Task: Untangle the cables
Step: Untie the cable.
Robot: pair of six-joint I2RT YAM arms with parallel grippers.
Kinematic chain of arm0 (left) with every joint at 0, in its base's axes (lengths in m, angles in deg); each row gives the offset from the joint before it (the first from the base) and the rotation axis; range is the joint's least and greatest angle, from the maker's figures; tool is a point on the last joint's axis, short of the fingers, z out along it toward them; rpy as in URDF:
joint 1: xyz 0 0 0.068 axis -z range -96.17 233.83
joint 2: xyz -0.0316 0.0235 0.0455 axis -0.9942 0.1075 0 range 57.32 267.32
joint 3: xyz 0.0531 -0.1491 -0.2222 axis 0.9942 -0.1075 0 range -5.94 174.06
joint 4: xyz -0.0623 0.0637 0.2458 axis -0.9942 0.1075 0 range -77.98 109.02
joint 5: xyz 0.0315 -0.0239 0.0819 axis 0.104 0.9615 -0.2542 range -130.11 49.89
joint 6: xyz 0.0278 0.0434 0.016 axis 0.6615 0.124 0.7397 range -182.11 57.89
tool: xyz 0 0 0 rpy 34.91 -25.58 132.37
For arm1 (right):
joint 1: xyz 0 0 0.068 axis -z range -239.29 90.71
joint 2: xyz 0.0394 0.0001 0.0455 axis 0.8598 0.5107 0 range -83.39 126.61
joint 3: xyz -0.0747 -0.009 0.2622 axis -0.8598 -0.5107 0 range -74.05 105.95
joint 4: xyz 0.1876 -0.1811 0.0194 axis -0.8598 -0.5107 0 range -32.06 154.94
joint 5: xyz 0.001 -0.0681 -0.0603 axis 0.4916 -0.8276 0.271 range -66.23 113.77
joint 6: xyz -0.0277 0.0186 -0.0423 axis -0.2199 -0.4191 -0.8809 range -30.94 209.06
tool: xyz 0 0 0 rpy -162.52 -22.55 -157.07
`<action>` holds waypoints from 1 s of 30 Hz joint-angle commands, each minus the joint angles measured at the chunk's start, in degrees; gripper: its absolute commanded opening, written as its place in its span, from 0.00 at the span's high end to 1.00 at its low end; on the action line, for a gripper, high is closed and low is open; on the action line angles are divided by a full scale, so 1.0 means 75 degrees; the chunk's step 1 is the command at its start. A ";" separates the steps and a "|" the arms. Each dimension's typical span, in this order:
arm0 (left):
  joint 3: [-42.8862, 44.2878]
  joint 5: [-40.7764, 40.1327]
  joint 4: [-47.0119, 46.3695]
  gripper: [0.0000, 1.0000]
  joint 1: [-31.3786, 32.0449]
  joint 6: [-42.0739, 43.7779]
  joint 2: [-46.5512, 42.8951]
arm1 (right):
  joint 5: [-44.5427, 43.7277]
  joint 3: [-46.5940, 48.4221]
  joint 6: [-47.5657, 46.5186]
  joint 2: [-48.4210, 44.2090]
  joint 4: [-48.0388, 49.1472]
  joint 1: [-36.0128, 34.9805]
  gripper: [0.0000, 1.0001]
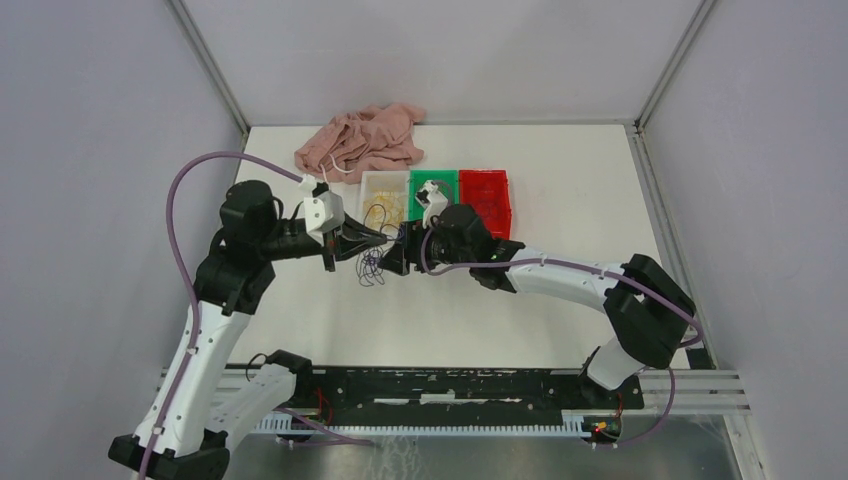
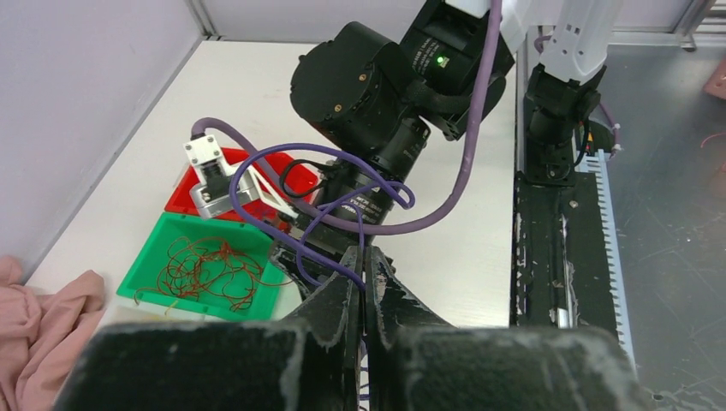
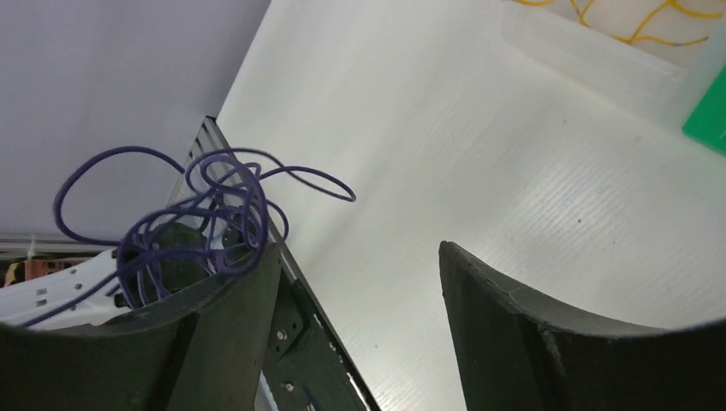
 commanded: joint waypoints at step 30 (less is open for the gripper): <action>0.0377 0.0089 -0.0514 0.97 0.0167 -0.0354 0.0001 | 0.0810 0.0261 0.1320 0.0173 0.1239 -0.0244 0.33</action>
